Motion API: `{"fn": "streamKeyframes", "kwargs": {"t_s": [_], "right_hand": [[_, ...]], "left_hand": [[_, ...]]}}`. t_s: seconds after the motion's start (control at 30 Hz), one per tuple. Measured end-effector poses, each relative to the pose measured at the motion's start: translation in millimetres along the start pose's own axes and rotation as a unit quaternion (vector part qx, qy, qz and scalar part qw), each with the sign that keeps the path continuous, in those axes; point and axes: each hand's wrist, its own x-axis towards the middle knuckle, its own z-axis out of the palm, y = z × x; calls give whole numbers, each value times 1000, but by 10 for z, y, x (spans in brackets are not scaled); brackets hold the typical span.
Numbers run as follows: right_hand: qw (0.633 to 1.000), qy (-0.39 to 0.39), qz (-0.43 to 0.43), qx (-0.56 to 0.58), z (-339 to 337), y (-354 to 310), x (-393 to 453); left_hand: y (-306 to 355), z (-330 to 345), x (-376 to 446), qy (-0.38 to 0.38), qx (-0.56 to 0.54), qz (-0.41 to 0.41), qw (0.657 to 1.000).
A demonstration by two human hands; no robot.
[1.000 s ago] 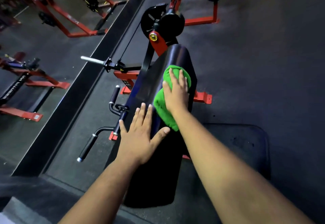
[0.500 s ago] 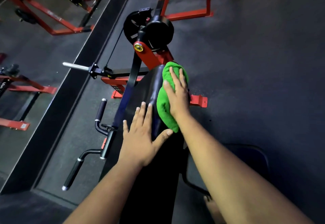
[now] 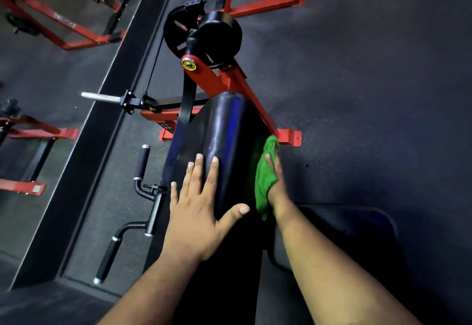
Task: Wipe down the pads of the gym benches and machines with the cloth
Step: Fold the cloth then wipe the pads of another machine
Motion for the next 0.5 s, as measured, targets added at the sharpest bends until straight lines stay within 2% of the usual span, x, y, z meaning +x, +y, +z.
{"fn": "streamKeyframes", "kwargs": {"t_s": [0.07,0.2,0.27,0.33,0.4,0.43,0.5], "right_hand": [[1000,2,27,9,-14,79,-225],[989,9,-116,-89,319,-738,-611],[964,-22,-234,-121,521,-1189,-622],[915,-64,-301,-261,706,-1477,-445],[857,-68,-283,-426,840,-1704,-121],[840,-65,-266,-469,877,-1782,29],[833,-62,-245,-492,905,-1830,182]], "left_hand": [[-2,-3,4,-1,-3,0,1000],[1,0,2,1,1,6,1000],[-12,-4,6,0,-2,5,1000],[-15,-2,21,-3,-6,2,1000],[-10,-14,22,-7,-3,-3,1000],[-8,-18,21,-8,-5,-5,1000],[-9,-18,25,-6,-17,-9,1000]]}}
